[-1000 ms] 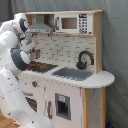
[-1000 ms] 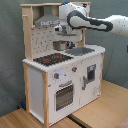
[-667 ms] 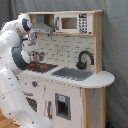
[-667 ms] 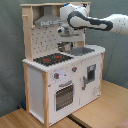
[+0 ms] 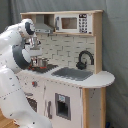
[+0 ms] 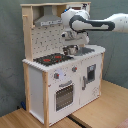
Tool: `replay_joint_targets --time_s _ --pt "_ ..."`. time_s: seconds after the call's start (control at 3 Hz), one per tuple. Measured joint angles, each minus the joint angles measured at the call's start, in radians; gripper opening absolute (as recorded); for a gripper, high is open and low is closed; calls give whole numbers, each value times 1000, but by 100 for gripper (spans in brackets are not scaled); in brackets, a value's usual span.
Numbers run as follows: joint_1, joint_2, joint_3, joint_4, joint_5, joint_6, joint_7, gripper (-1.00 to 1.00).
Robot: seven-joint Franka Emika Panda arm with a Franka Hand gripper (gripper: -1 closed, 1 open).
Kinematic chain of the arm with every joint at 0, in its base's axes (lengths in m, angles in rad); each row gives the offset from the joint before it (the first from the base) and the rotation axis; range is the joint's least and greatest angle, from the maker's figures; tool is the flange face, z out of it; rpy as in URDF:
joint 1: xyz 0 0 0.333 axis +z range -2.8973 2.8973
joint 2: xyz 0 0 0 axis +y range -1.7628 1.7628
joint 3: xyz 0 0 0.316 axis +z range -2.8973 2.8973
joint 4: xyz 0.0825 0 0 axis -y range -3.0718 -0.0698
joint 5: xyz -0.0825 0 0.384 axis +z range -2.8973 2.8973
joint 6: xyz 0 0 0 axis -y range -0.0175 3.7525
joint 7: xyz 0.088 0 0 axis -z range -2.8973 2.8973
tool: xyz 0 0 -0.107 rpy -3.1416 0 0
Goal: Play with the kitchen
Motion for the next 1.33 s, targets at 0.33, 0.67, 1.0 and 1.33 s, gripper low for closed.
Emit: replay_joint_targets --time_s 0.33,0.67,1.0,1.33 --pt "45 40 -21 -70 -37 6 29 -100" --pt "104 91 -47 -147 -79 20 72 -100" --pt "164 144 -70 -215 -120 38 122 -100" --pt "220 197 -88 -273 -160 59 177 -100"
